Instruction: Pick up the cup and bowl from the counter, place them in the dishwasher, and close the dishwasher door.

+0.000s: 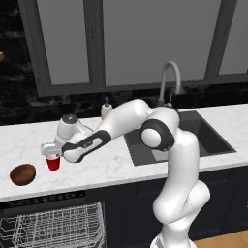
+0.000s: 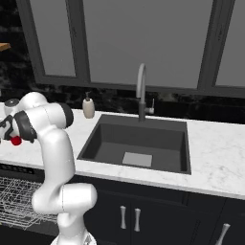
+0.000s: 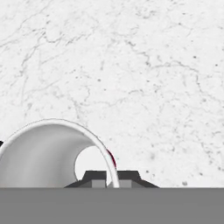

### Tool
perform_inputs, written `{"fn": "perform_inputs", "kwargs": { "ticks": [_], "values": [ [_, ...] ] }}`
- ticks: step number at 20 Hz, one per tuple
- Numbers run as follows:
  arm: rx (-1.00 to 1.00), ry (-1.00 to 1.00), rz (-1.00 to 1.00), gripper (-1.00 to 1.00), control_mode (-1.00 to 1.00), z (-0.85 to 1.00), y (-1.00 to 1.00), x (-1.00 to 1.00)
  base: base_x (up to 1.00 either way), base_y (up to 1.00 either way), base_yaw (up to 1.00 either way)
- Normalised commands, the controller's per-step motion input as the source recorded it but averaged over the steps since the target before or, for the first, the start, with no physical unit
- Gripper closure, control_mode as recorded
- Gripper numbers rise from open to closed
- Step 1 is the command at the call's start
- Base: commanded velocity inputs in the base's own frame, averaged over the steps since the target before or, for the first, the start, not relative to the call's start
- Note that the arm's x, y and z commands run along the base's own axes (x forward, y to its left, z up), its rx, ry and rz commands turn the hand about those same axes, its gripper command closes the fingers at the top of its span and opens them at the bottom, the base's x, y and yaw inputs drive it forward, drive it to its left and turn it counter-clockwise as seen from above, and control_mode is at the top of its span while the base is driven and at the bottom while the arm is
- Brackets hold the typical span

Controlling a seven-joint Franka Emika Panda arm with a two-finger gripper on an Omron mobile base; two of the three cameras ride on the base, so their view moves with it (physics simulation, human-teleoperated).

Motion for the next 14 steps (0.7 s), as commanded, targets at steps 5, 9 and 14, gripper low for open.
{"fn": "perform_inputs", "kwargs": {
  "ticks": [5,9,14],
  "values": [
    [0.01,-0.02,0.0,1.0,-1.0,0.0,-0.36,-0.3,0.0,0.0,0.0],
    [0.03,-0.07,0.0,1.0,-1.0,0.0,-0.6,-0.76,0.0,0.0,0.0],
    [0.01,-0.02,0.0,1.0,-1.0,0.01,-0.6,-0.94,0.0,0.0,0.0]
  ]
}}
